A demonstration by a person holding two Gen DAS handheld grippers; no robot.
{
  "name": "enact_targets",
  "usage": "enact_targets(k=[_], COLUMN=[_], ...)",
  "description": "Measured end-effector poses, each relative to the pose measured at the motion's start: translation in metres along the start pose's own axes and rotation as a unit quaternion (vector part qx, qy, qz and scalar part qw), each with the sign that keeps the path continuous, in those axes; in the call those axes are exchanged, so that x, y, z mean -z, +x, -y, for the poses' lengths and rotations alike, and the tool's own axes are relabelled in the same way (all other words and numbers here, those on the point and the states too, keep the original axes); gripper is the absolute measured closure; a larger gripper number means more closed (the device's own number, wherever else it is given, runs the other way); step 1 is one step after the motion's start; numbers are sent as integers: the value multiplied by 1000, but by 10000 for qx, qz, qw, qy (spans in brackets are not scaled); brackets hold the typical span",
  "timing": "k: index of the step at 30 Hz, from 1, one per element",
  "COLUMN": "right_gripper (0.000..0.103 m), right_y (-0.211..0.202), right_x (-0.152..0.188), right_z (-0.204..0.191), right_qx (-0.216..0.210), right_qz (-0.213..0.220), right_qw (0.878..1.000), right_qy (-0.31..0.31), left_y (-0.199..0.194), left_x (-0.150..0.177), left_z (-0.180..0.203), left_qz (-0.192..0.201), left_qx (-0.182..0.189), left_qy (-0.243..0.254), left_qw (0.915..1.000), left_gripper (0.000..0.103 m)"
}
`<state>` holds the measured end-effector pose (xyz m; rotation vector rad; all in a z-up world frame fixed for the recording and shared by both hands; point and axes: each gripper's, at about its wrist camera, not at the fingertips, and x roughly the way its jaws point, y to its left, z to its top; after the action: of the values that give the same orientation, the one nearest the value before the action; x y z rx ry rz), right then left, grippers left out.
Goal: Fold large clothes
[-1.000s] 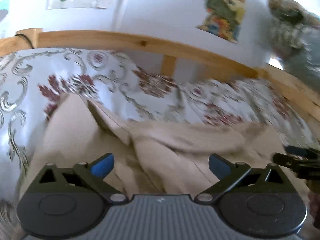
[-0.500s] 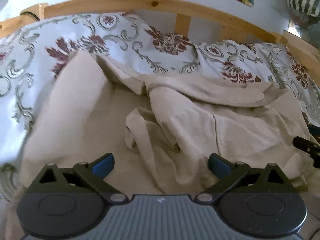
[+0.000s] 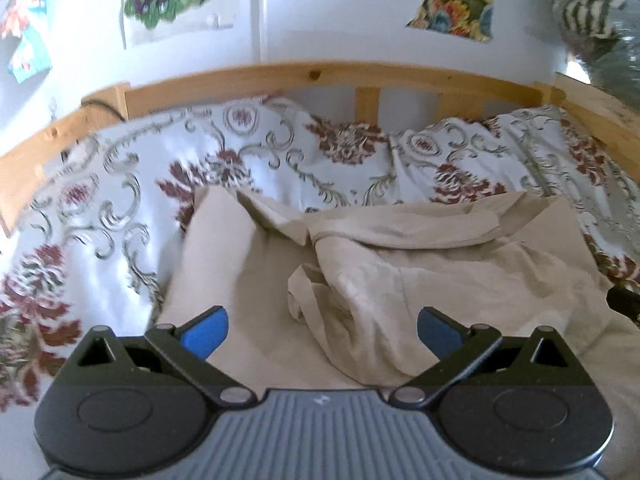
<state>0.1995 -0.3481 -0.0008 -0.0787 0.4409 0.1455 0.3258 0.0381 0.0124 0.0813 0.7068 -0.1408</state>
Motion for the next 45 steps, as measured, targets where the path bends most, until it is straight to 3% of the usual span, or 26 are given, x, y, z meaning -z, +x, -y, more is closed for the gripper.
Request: enact_targets(k=[5,10,15,19,22,24,26,29,31,36,40,43,45], right_gripper=[1,1,1,1,1,1,1,1,1,1,2,15,17], right_y=[-59,-113,-142,-131,-118,-117,-115,-102,-80,7,83,123,128], right_x=[0,24,59,81,91,95,93,76,61,24,9,18,26], right_z=[-11,-36,-67,-79,-88,-90,-81,-45,-20,20,40,41,34], right_qx=[-115,-403,-819,-884,-1032,-854,-701,-957,-1129,-1336,-1001,-851,-808], right_qz=[58,-393,-961,-1238,-1510,-1345,-1151,-992,-1023,-1087,-1382,-1877,-1832], right_qw=[9996,9957,9792,9793,9721,9754,9836,9904,9855,9694,9587,9490,9514], right_qy=[-263,-742,-1585,-1339,-1466,-1523,-1200,35,746,1750,2274,2386,2338], left_y=[-47,-75,-85,-79,-66,-51,-35,-10,5,32,71,108,119], left_x=[13,59,117,138,136,127,115,95,84,55,32,30,36], left_z=[8,19,30,36,37,39,36,11,-11,-58,-63,-49,-41], left_qz=[187,98,-48,-257,-217,-243,-315,-504,-631,-518,-651,-1186,-1080], left_qx=[52,475,992,905,760,563,436,698,944,1904,1782,1475,1293], left_qy=[138,350,501,848,1085,1179,1042,402,-48,-854,-1059,-838,-764], left_qw=[9997,9982,9938,9919,9909,9911,9931,9955,9935,9766,9761,9783,9827], left_gripper=[1,1,1,1,1,1,1,1,1,1,1,8,7])
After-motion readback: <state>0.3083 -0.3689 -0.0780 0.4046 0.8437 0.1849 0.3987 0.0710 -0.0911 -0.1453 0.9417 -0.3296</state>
